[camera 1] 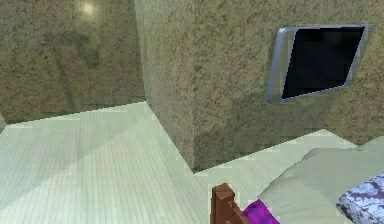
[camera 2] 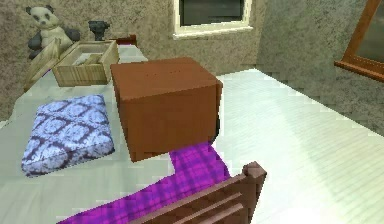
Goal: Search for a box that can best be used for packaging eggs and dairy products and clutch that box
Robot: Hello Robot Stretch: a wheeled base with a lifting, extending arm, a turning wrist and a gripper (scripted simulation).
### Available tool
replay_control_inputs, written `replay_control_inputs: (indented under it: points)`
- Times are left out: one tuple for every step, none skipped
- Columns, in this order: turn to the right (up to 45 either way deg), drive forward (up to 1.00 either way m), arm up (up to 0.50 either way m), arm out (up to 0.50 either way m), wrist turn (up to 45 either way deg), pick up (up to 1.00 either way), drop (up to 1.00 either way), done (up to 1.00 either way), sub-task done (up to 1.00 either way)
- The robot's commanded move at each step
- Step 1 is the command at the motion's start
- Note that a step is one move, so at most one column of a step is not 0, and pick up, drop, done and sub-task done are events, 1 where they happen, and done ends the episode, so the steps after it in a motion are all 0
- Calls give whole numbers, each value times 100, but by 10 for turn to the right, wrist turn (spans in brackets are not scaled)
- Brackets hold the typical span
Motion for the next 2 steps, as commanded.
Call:
replay_control_inputs:
  points:
    - [0,0,50,0,0,0,0,0,0]
    - [0,0,38,0,0,0,0,0,0]
